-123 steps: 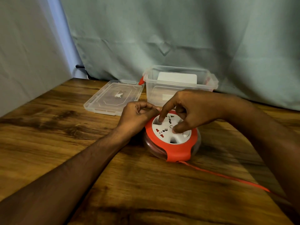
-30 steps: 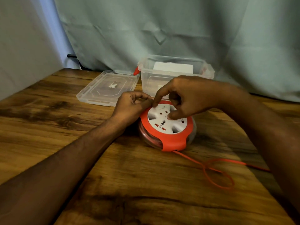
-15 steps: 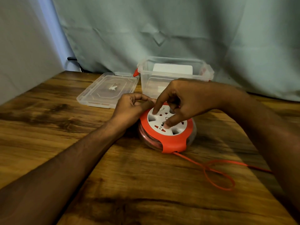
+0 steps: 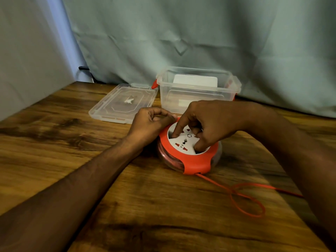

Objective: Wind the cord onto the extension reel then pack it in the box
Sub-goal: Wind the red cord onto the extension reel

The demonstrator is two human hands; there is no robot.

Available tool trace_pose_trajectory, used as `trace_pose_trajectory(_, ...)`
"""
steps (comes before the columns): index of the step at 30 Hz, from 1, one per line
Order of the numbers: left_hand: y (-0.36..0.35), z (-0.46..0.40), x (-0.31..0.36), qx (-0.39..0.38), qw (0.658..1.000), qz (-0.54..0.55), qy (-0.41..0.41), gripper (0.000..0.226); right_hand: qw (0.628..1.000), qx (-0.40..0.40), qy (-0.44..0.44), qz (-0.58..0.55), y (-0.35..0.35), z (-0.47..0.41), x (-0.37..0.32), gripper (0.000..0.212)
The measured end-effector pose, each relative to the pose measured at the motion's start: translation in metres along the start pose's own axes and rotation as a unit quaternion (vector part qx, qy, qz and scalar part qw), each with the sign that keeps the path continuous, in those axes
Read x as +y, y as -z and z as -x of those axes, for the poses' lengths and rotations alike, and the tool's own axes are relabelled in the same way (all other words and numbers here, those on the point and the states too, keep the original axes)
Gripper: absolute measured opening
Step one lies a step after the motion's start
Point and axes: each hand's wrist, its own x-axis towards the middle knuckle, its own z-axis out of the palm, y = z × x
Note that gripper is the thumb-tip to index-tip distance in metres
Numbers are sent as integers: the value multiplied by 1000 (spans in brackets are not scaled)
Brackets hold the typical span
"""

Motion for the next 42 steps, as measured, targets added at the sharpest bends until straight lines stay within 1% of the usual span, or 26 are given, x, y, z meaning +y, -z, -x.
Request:
trace_pose_trajectory(6,1,1,0,-7,1000,16,-5,11,1000,24,-2,-1,-2,0,1,53)
trace_pose_trajectory(11,1,0,-1,-11,1000,13,-3,9,996,66,-2,52,-2,-3,1,57)
trace_pose_trajectory(19,1,0,-1,-10,1000,9,5,14,981,130,-44,141,-9,-10,3,67)
trace_pose_trajectory(21,1,0,-1,-12,1000,16,5,16,976,147,-45,154,-10,-12,3,65)
trace_pose_trajectory(23,1,0,0,-14,1000,18,1,17,971,167,-49,164,-13,-15,4,57)
trace_pose_trajectory(25,1,1,0,-15,1000,21,0,18,968,184,-66,156,-18,-18,7,55)
trace_pose_trajectory(28,1,1,0,-15,1000,23,3,19,964,201,-107,138,-22,-23,11,57)
trace_pose_trajectory(30,1,1,0,-13,1000,21,3,19,960,217,-119,132,-24,-24,13,59)
trace_pose_trajectory(35,1,-1,-2,1,1000,26,10,16,937,263,-153,169,-29,-26,17,69)
trace_pose_trajectory(37,1,-1,-2,6,999,30,17,15,931,267,-178,173,-31,-27,17,70)
trace_pose_trajectory(42,1,-2,-3,9,999,31,15,12,927,244,-227,171,-30,-27,16,64)
